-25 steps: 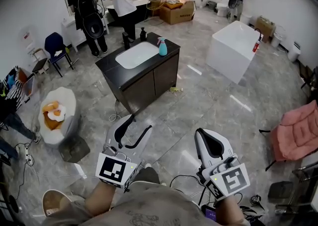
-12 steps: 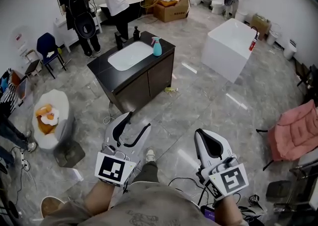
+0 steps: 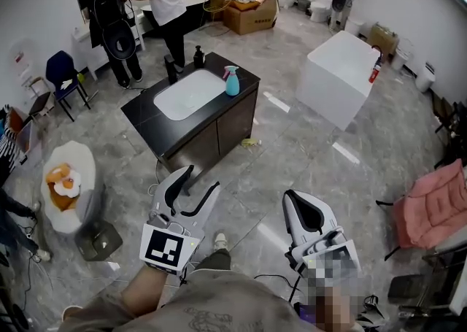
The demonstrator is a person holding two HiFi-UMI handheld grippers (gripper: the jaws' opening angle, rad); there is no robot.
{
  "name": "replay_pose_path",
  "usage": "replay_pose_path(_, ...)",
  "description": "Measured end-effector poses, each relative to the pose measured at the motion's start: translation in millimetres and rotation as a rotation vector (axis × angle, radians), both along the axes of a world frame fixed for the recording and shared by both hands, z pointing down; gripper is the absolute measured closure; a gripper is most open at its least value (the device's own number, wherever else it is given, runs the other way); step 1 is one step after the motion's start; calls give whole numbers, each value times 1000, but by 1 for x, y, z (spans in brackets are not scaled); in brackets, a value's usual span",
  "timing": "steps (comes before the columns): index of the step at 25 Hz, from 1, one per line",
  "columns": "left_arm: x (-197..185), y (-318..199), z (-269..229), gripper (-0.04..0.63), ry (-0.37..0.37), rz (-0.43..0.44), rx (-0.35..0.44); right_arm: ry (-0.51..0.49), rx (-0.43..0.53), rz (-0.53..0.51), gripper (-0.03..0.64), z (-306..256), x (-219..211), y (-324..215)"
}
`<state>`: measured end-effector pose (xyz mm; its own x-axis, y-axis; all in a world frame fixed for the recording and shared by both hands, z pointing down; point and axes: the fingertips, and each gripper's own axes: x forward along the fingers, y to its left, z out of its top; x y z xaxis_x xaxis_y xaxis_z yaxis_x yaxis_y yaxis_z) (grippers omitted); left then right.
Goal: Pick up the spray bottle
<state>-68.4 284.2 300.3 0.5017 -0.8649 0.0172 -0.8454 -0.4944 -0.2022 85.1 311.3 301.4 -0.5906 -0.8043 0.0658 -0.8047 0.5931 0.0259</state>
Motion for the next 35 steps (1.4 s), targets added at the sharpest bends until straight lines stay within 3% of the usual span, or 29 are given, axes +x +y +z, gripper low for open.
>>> replay_pose_path(11,-53,-125,-2,370,7,4,-1,39,-3,-17,588,-6,-57,-126)
replay_pose_path(18,-69,-179,13,370,7,-3,-36,63,-23,-3,588,5,-68,-178)
replay_pose_path(29,-44,-256,34,370,-35,10,-67,48,-37,-15,588,23,-49,-257)
replay_pose_path(35,-24,-314,41,370,-24,-40,-84,38,-41,-71,588,32,-31,-327)
